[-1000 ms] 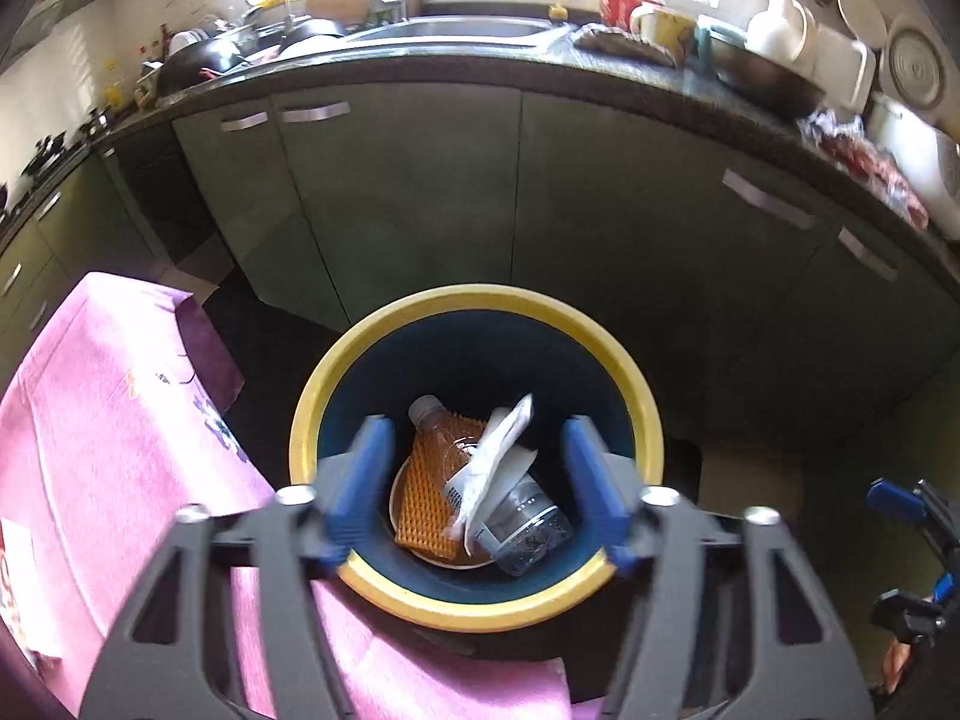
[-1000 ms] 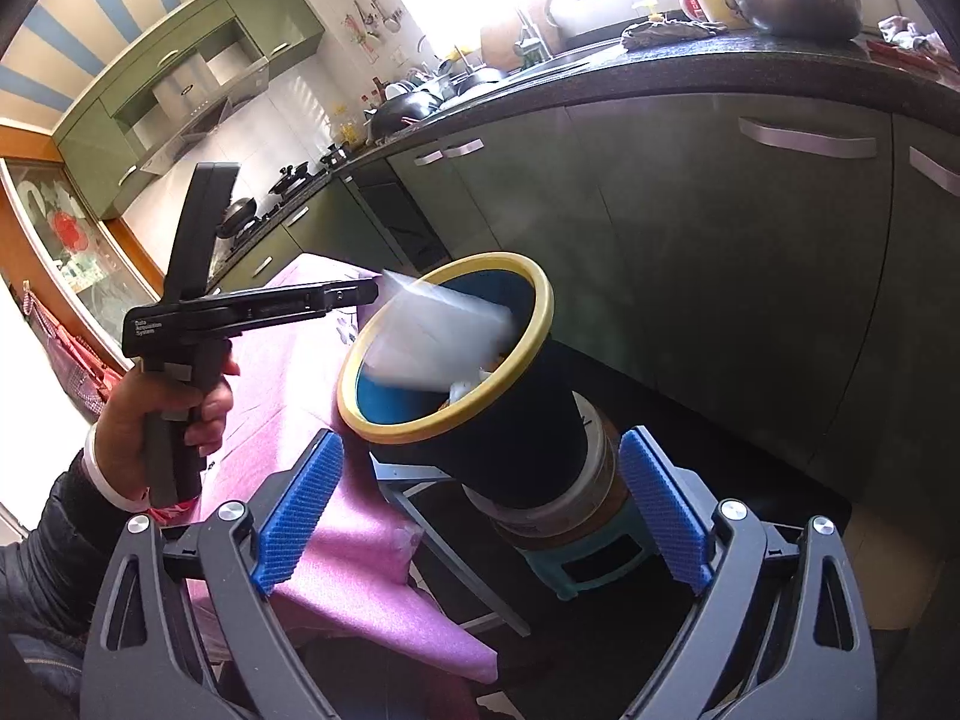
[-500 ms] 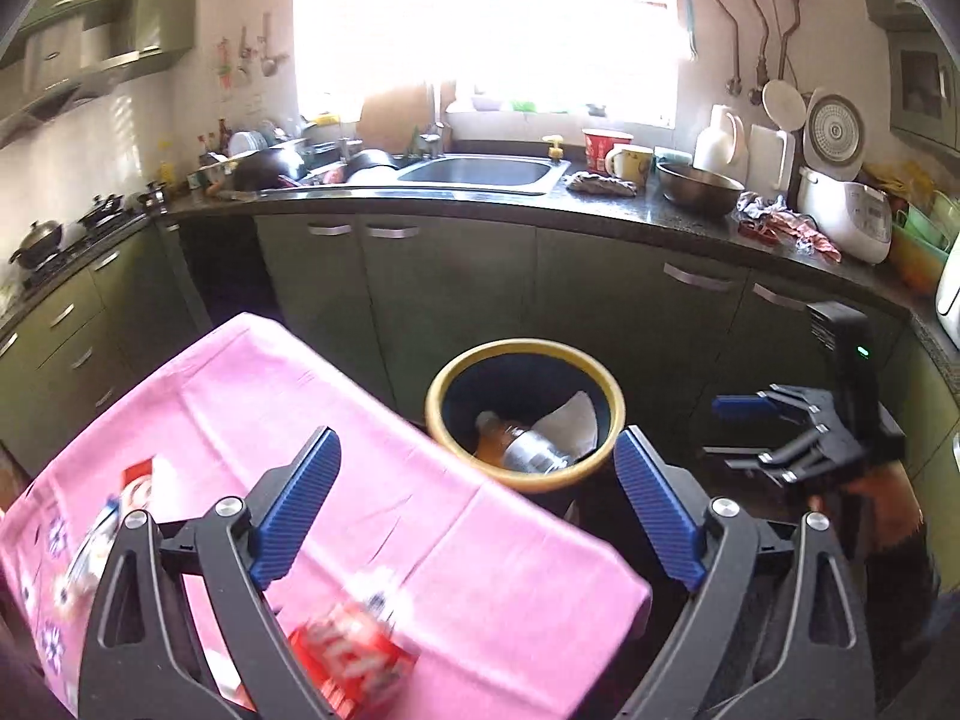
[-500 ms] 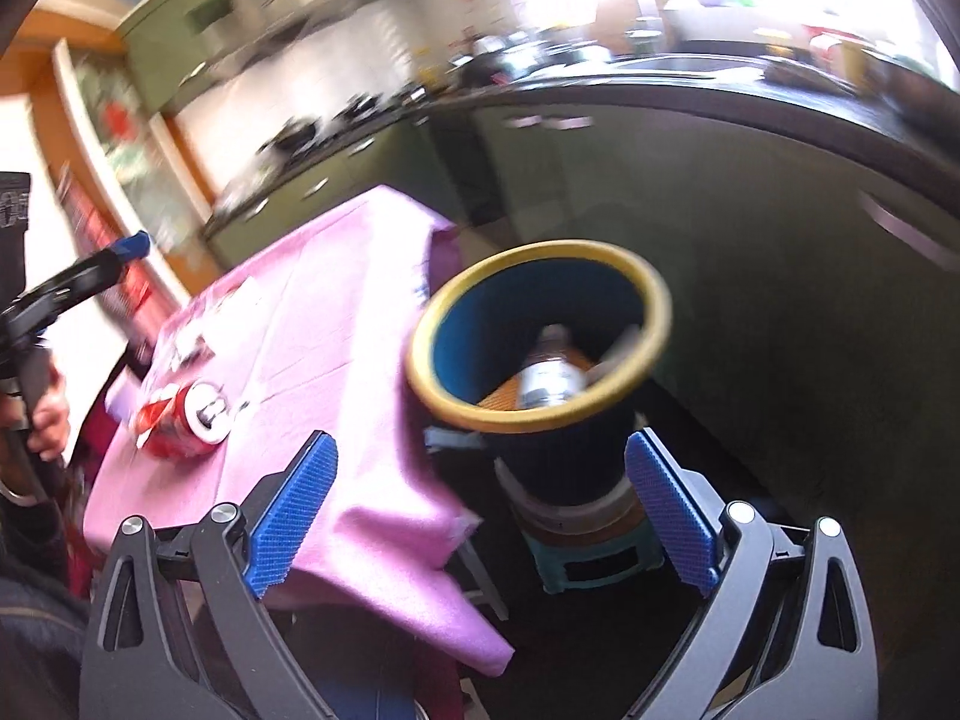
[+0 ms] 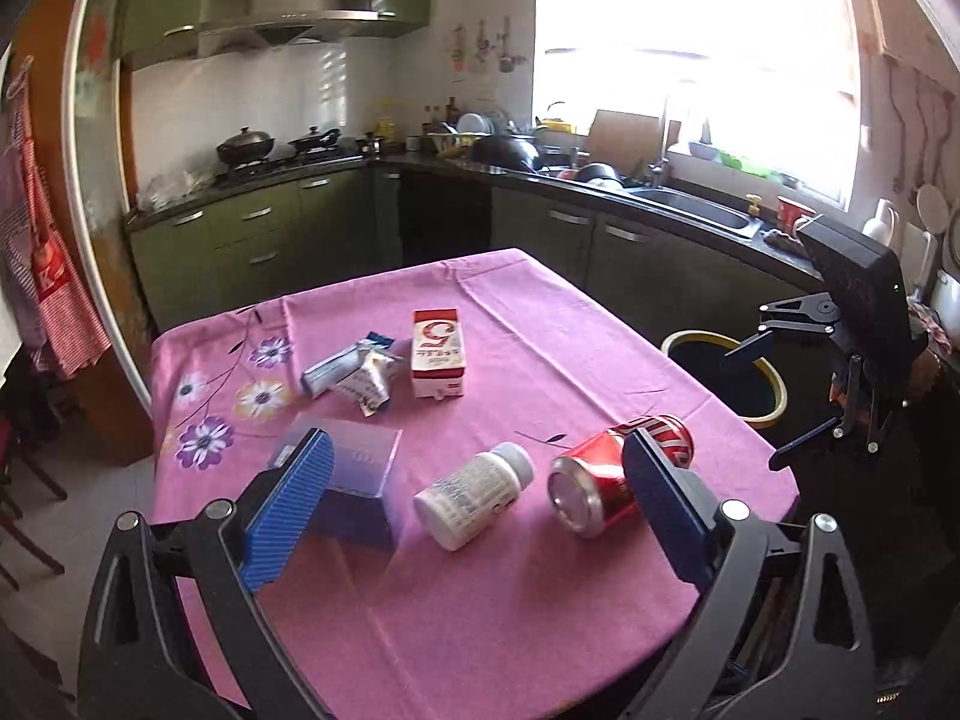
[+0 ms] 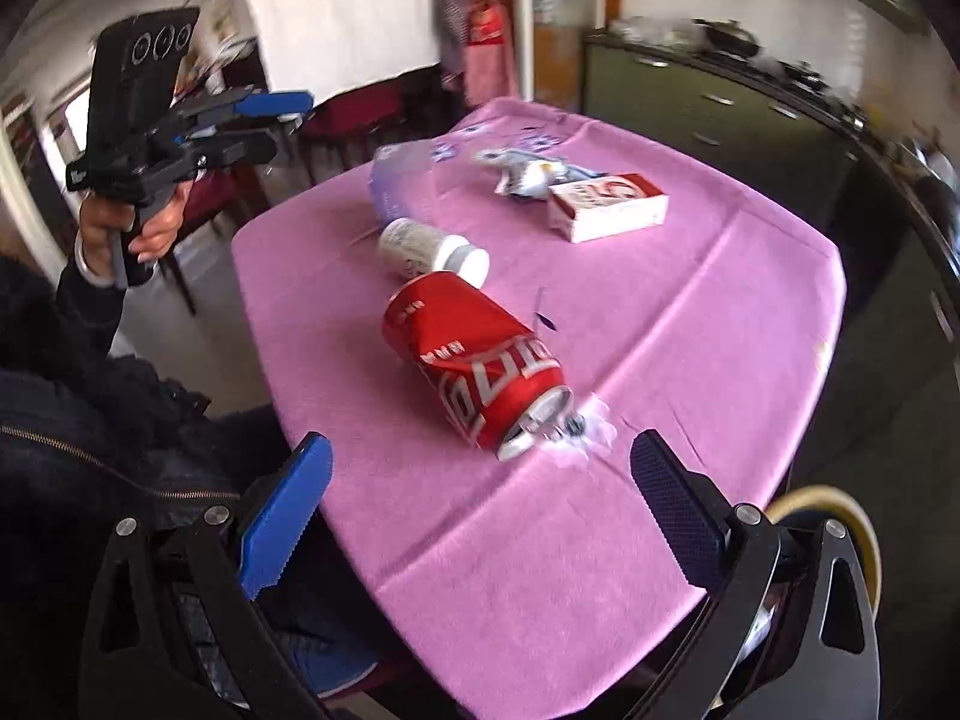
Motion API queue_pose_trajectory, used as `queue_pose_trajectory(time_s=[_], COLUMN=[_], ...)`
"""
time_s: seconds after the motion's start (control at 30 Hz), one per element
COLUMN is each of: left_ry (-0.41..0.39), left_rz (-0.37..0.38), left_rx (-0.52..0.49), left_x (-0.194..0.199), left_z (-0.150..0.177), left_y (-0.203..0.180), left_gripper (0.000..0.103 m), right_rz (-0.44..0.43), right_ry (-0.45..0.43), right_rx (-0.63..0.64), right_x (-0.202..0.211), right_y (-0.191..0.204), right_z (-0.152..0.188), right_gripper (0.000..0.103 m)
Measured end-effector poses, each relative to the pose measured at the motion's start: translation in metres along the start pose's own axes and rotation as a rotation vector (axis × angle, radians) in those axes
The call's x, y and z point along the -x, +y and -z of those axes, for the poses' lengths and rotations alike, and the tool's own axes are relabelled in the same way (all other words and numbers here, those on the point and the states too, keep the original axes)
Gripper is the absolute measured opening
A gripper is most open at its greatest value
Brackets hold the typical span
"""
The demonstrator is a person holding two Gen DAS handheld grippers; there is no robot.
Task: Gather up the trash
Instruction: 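Grasp the red Coca-Cola can with the right gripper, then carry the can over the bin and open the right gripper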
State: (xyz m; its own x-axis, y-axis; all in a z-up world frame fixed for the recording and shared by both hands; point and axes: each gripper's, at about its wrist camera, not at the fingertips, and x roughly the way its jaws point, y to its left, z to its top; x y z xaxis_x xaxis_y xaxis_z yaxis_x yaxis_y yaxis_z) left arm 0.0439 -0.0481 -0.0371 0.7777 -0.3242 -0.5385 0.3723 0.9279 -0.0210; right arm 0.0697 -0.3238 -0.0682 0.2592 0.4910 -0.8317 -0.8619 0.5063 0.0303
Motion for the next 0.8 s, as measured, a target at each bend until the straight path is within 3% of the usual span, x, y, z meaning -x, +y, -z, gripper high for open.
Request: queue_pose_trajectory(time_s=[0.17, 0.37, 0.5, 0.67, 0.8], left_ry=[-0.016, -0.01, -0.001, 0.018, 0.032], left_rz=[-0.042, -0.07, -0.066, -0.056, -0.051], left_rx=[0.047, 0.05, 0.064, 0.069, 0.068], left_x=[0.015, 0.019, 0.015, 0.007, 0.001], left_z=[0.013, 0.018, 0.02, 0.024, 0.026], left_y=[0.022, 0.03, 0.035, 0.038, 0.037], left_gripper=[0.092, 0.092, 0.092, 0.092, 0.092], right_rz=[-0.068, -0.137, -0.153, -0.136, -0.108], right_ry=[0.217, 0.435, 0.492, 0.52, 0.502], right_rx=[0.185, 0.246, 0.268, 0.266, 0.255], right_x=[-0.055, -0.112, -0.135, -0.148, -0.147], right_y=[0.004, -0.009, -0.007, -0.007, -0.006], right_z=[-0.05, -0.055, -0.054, -0.05, -0.048], right_gripper=[0.098, 0.098, 0.097, 0.076, 0.073])
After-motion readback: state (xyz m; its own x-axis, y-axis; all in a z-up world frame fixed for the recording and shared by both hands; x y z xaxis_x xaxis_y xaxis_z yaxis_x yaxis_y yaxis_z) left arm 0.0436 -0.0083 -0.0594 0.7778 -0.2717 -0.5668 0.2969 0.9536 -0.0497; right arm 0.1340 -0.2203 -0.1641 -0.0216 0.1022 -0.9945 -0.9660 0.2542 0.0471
